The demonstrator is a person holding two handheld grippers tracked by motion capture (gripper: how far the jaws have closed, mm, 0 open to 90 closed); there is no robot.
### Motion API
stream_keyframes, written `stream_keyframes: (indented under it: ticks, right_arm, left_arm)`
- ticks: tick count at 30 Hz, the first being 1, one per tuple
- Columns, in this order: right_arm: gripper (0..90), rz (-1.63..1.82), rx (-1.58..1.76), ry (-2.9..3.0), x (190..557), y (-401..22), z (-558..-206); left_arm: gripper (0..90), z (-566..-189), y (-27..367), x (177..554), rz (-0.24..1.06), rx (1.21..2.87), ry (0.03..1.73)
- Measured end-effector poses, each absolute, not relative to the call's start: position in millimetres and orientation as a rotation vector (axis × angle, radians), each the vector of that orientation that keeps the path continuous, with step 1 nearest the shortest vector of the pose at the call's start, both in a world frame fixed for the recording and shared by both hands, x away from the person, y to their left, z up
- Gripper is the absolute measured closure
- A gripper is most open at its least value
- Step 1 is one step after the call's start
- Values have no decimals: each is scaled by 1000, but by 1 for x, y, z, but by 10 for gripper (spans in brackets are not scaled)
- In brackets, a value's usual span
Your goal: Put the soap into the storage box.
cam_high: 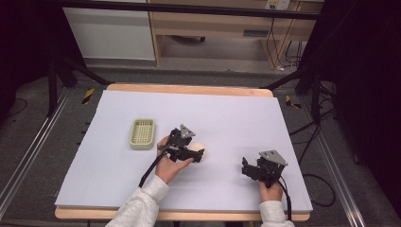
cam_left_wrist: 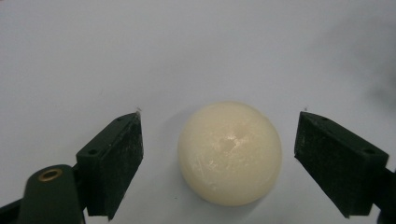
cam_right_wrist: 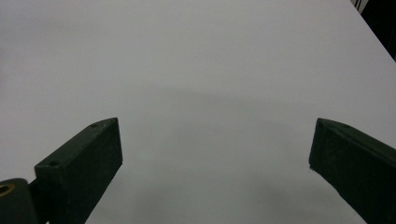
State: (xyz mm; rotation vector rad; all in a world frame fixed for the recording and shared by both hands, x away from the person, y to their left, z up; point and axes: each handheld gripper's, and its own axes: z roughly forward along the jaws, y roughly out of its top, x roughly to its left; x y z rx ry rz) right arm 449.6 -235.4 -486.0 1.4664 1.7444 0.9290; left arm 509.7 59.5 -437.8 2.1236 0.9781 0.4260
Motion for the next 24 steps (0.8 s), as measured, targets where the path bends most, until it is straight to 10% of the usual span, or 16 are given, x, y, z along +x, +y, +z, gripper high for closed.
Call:
stream_keyframes:
  ticks: [24]
  right_arm:
    - [31, 927, 1460, 1748, 450, -236, -486]
  left_arm:
    - [151, -454, 44, 518, 399, 2162, 1004]
